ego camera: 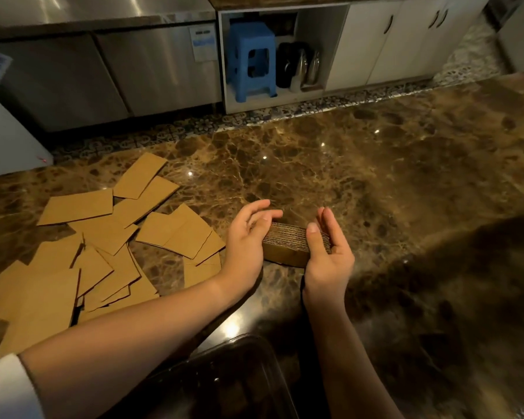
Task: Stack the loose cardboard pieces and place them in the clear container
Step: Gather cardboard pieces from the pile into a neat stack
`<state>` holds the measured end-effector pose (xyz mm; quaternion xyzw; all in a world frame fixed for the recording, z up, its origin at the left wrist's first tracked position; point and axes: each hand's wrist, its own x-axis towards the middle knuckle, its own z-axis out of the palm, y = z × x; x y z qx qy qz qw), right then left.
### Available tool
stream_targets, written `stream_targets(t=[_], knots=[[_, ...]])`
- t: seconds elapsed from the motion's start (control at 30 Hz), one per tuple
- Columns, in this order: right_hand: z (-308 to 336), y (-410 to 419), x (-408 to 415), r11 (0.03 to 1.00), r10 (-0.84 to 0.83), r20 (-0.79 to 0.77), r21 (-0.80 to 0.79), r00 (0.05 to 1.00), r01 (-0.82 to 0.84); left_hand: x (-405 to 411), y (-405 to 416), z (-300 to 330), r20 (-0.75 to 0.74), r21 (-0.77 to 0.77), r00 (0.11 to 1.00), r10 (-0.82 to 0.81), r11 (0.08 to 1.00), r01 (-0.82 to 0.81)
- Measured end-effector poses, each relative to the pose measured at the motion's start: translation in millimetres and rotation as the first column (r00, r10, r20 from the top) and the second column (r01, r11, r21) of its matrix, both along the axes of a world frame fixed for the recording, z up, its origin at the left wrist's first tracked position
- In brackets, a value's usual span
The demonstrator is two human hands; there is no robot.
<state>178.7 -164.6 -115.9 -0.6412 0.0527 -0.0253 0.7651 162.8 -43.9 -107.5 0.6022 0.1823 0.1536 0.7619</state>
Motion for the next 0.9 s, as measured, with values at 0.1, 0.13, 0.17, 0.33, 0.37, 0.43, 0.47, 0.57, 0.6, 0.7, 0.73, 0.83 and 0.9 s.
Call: stream_targets(t=[0.1, 0.13, 0.17, 0.33, 0.37, 0.43, 0.47, 0.57, 0.6, 0.7, 0.73, 0.83, 0.9], knots=[[-3.5, 2.6, 7.9, 0.999, 0.009, -0.061, 0.040, 0.998, -0.007, 0.3, 0.9, 4.3, 0.002, -0.124, 1.000, -0.010, 0.992, 0.010], [-3.2, 2.8, 8.7, 0.997, 0.012, -0.078, 0.074, 0.997, -0.006, 0.4, 0.5, 5.0, -0.003, -0.119, 1.000, -0.012, 0.993, 0.012], [-3.1, 2.4, 8.1, 0.992, 0.018, -0.088, 0.123, 0.996, -0.007, 0.4, 0.2, 5.2, -0.007, -0.088, 1.000, -0.009, 0.996, 0.009], [1.6, -3.9, 2.7, 0.980, 0.027, -0.091, 0.199, 0.996, -0.009, 2.7, -1.1, 5.8, 0.065, -0.049, 0.998, -0.011, 0.999, 0.014], [3.6, -3.6, 3.1, 0.982, 0.020, -0.098, 0.187, 0.995, -0.002, 3.4, -0.8, 7.5, 0.080, -0.054, 0.997, -0.004, 0.999, 0.008], [6.2, -1.4, 2.3, 0.987, -0.016, -0.105, 0.157, 0.994, 0.032, 3.8, -1.6, 8.9, 0.073, -0.052, 0.997, 0.021, 0.999, -0.017], [6.8, 0.2, 1.2, 0.988, -0.046, -0.105, 0.139, 0.993, 0.061, 3.6, -2.6, 8.1, 0.057, -0.034, 0.998, 0.036, 0.999, -0.035], [6.3, 6.8, -1.9, 0.981, -0.161, -0.146, 0.083, 0.976, 0.175, 2.1, -6.3, 4.3, -0.013, 0.024, 0.998, 0.063, 0.998, -0.063], [7.3, 8.7, -2.5, 0.978, -0.181, -0.167, 0.076, 0.969, 0.196, 2.1, -6.8, 3.7, -0.026, 0.023, 0.997, 0.066, 0.998, -0.066], [12.3, 10.0, -1.0, 0.974, -0.170, -0.196, 0.113, 0.966, 0.194, 3.8, -4.6, 2.6, -0.004, 0.021, 0.997, 0.073, 0.997, -0.073], [13.9, 9.6, 0.2, 0.976, -0.145, -0.189, 0.134, 0.971, 0.172, 5.2, -2.7, 4.3, 0.017, 0.015, 0.998, 0.062, 0.998, -0.062], [14.4, 7.7, -0.5, 0.977, -0.094, -0.205, 0.171, 0.974, 0.130, 6.6, 1.4, 2.5, 0.044, 0.011, 0.999, 0.028, 1.000, -0.028], [11.2, 7.8, -5.1, 0.988, -0.088, -0.209, 0.105, 0.974, 0.112, 4.5, 1.7, -4.0, 0.013, 0.018, 1.000, 0.019, 1.000, -0.020]])
